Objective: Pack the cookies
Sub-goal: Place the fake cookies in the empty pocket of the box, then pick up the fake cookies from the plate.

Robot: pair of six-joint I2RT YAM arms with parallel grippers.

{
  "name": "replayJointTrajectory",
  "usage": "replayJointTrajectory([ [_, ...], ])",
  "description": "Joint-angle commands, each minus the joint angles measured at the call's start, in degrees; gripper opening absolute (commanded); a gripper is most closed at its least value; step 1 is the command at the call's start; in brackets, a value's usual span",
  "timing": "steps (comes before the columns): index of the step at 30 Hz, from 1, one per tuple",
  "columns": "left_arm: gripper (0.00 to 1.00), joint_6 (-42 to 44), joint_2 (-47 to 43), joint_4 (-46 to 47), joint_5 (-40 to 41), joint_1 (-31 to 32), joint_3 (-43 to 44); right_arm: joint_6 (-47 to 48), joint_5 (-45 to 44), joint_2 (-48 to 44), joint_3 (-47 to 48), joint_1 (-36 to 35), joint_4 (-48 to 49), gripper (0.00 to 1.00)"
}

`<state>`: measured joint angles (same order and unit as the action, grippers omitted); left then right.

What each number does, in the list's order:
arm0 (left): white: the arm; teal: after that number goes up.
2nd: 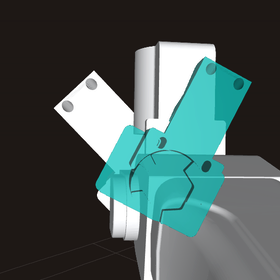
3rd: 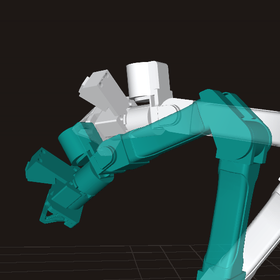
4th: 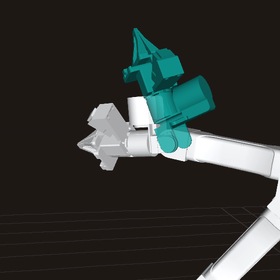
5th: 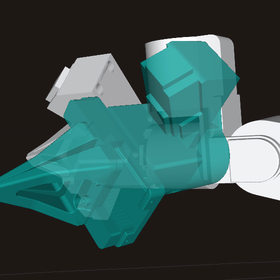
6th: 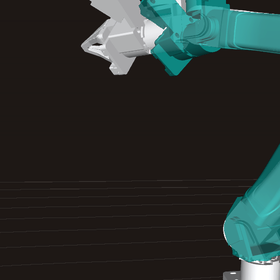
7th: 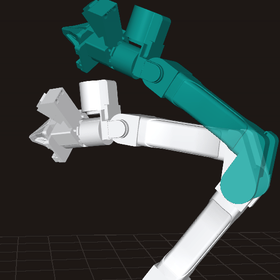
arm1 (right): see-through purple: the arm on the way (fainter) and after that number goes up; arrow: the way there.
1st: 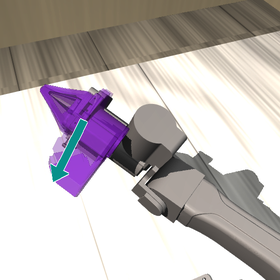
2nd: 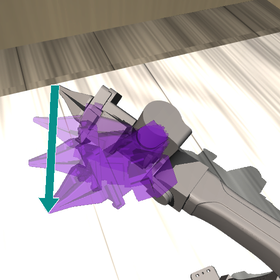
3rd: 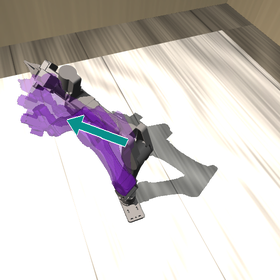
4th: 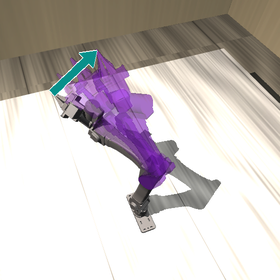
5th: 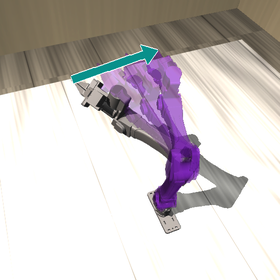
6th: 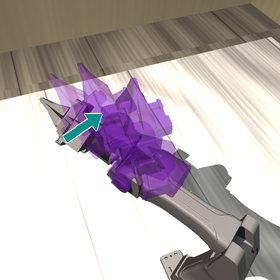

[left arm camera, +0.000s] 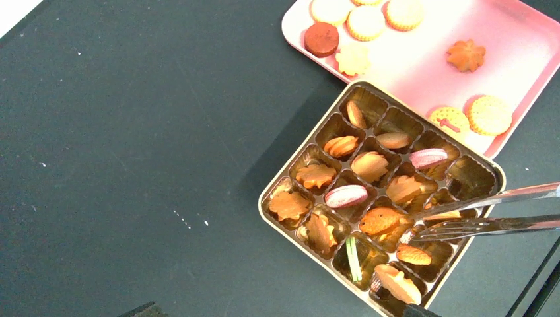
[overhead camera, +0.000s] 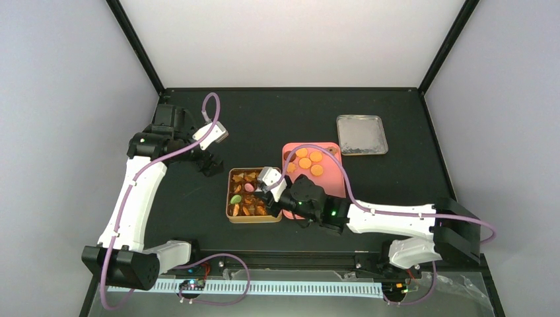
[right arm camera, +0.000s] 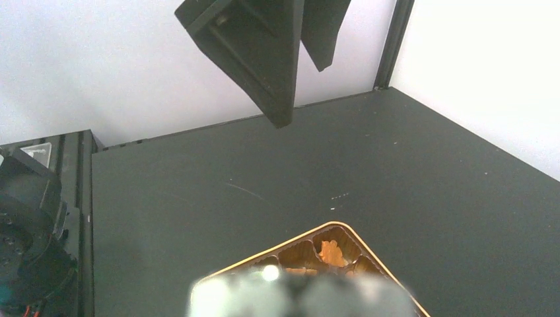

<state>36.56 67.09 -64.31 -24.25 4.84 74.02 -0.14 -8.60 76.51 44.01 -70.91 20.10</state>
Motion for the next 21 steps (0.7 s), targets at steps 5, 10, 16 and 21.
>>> replayJointTrajectory([
  [5,0.96,1.06,-1.02,-1.12,-0.68,-0.37,0.78,-0.39,-8.40,-5.14,0.86,0.94,0.98,0.23],
  [10,0.96,1.06,-0.91,-1.20,-0.61,-0.41,1.10,-2.72,-11.50,-11.28,-2.58,6.99,-2.83,0.23],
  [16,0.96,0.97,-0.78,-1.65,-1.20,-0.42,2.40,-6.20,-15.56,-19.85,-9.93,14.01,-6.92,0.23],
  [21,0.96,0.80,-0.39,-1.60,-1.37,-0.41,2.41,-8.09,-22.89,-23.40,-14.82,14.58,-9.34,0.33],
])
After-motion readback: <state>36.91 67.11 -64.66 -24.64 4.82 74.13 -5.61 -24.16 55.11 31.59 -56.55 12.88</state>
